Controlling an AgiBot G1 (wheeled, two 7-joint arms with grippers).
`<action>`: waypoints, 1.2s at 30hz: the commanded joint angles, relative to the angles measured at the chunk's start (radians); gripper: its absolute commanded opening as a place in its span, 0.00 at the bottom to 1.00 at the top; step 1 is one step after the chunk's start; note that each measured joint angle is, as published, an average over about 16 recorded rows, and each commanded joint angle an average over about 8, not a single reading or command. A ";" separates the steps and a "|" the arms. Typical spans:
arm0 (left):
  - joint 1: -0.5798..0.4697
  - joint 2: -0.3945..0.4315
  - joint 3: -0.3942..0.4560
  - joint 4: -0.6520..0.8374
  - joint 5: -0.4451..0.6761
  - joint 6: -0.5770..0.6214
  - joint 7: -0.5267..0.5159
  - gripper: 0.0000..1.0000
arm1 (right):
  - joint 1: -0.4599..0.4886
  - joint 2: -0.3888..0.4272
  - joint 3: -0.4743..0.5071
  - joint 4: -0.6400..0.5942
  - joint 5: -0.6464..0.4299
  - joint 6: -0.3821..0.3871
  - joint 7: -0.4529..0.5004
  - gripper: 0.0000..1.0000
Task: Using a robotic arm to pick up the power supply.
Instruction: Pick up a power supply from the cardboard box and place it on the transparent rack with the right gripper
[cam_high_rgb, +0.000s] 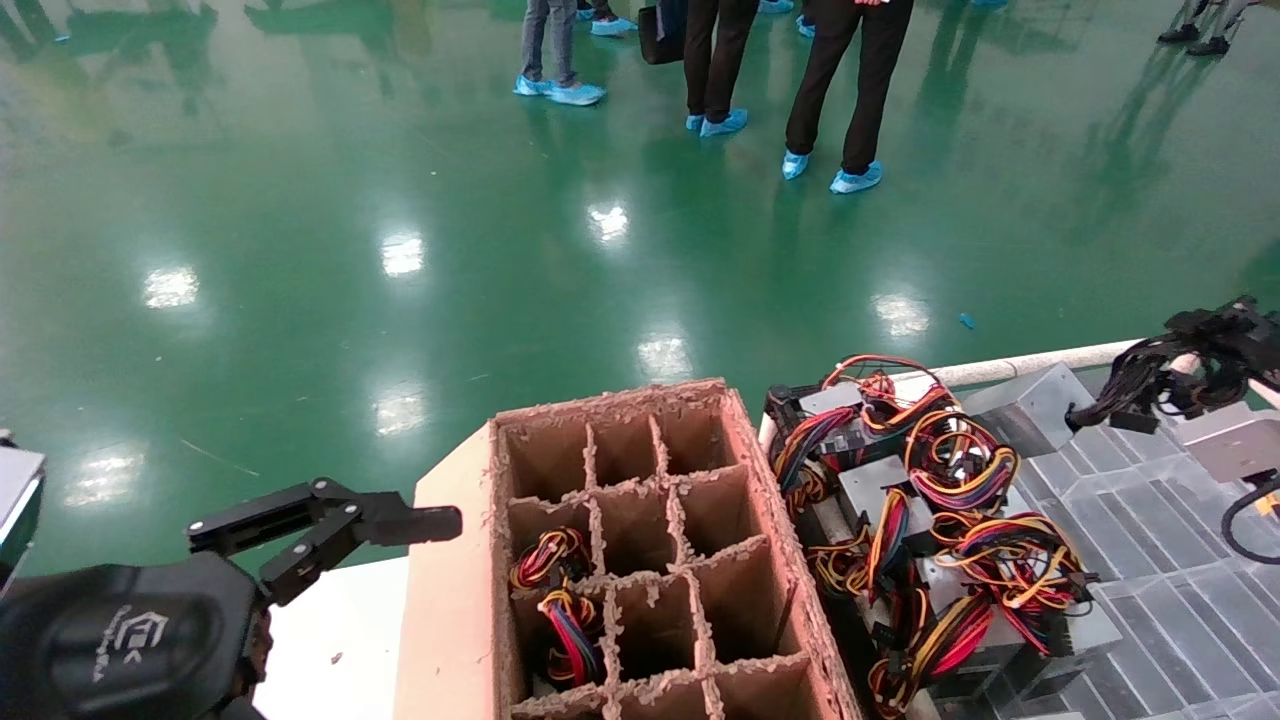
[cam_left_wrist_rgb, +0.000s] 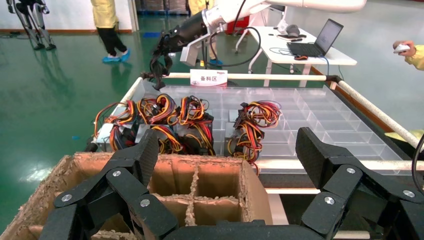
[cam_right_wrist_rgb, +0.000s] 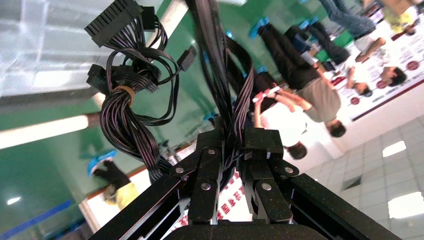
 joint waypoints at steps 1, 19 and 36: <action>0.000 0.000 0.000 0.000 0.000 0.000 0.000 1.00 | 0.004 -0.001 0.002 -0.020 0.005 -0.002 -0.015 0.00; 0.000 0.000 0.000 0.000 0.000 0.000 0.000 1.00 | 0.051 -0.079 0.019 -0.158 0.036 0.001 -0.135 0.00; 0.000 0.000 0.001 0.000 0.000 0.000 0.000 1.00 | 0.092 -0.151 0.020 -0.205 0.043 -0.013 -0.179 0.00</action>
